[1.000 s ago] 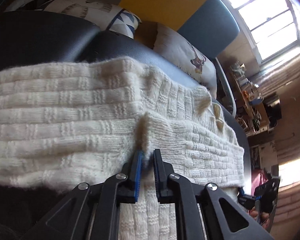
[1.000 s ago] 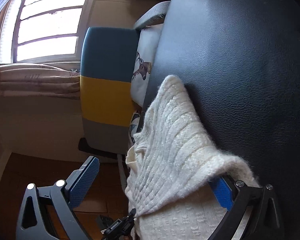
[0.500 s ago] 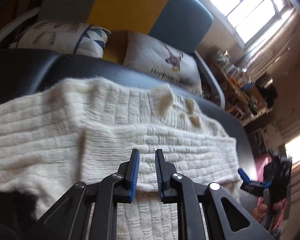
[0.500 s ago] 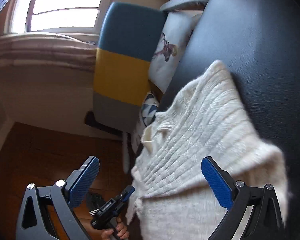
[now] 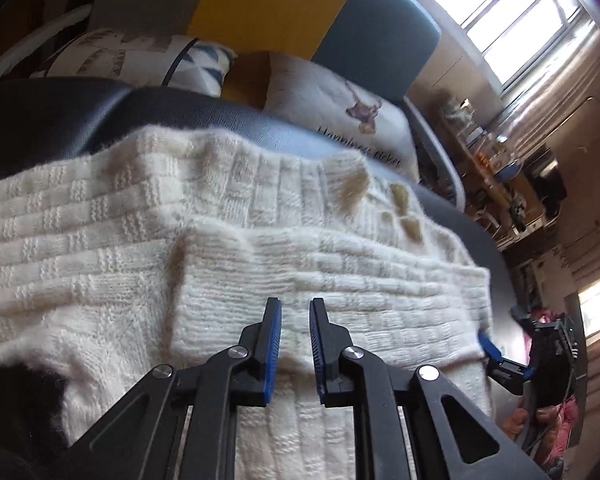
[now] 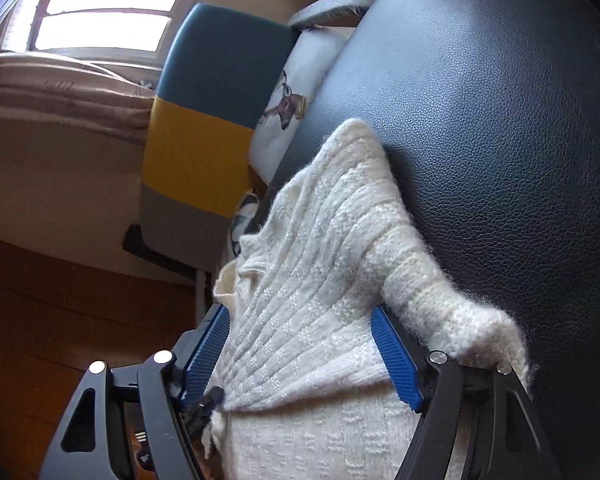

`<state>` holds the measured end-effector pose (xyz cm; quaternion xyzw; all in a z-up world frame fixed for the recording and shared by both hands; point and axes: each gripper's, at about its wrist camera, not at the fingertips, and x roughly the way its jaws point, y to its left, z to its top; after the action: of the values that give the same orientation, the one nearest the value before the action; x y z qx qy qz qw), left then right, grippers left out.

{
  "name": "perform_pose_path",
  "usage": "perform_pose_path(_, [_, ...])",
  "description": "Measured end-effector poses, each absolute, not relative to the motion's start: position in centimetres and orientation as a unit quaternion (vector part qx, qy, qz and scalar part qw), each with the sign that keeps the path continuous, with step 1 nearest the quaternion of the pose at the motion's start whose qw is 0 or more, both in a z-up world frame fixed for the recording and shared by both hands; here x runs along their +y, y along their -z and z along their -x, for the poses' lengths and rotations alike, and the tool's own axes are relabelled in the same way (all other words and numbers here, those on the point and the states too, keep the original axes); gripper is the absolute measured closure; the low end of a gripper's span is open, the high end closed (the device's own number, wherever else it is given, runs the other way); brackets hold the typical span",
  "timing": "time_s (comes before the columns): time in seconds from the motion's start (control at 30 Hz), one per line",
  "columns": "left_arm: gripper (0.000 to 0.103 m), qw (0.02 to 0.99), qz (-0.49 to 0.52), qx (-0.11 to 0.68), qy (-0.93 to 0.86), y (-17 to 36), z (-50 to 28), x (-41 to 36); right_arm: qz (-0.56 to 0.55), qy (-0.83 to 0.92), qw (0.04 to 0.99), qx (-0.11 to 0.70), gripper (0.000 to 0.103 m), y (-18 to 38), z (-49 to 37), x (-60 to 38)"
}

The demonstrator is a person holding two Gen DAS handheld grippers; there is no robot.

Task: Fold clothes
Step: 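Open the right gripper and release the folded sleeve onto the body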

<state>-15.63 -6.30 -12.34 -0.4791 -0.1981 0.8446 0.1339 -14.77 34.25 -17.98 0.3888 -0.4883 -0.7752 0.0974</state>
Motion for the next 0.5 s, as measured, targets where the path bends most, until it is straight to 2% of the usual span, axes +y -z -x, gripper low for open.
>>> perform_pose_path(0.1, [0.089,0.141,0.472,-0.173,-0.853,11.6,15.8,-5.5,-0.392,0.822,0.082,-0.405,0.019,15.0,15.8,33.4])
perform_pose_path(0.27, [0.089,0.117,0.485,-0.179,-0.848,12.9,17.2,-6.2,-0.406,0.869,0.055,-0.276,0.019,12.4,20.3,32.4])
perform_pose_path(0.5, [0.089,0.120,0.488,-0.221,-0.836,15.1,17.5,-7.6,-0.462,0.843,0.051,-0.270,0.018,16.2,25.1,34.1])
